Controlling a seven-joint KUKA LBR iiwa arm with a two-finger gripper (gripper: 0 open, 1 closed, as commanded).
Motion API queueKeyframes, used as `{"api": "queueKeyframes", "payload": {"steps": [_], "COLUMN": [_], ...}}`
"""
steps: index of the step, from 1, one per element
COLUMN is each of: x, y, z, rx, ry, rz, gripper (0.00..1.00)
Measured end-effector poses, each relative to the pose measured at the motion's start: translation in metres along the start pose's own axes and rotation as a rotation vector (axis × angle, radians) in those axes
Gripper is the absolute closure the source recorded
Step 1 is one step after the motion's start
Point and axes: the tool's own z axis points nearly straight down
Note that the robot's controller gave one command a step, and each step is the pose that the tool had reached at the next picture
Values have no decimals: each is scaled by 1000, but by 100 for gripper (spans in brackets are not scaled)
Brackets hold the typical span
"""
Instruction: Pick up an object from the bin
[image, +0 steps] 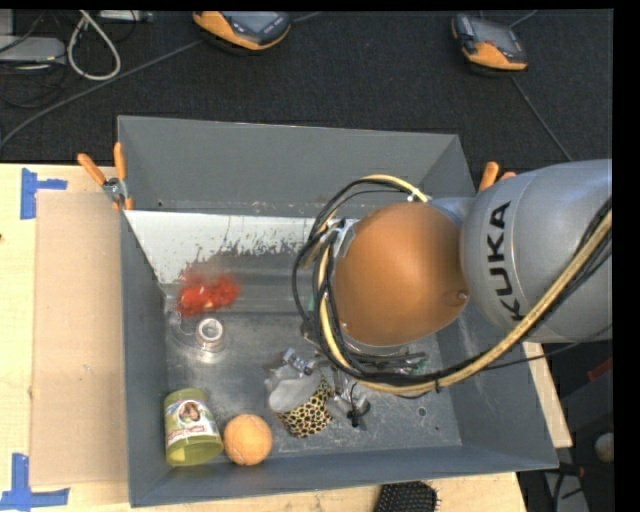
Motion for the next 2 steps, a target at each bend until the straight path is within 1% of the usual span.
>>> {"api": "queueKeyframes", "payload": {"steps": [1,2], "x": [0,0], "y": [0,1], "z": [-10,-39], "rx": [-1,-4], "ry": [0,1], "rz": [2,4], "gripper": [100,100]}}
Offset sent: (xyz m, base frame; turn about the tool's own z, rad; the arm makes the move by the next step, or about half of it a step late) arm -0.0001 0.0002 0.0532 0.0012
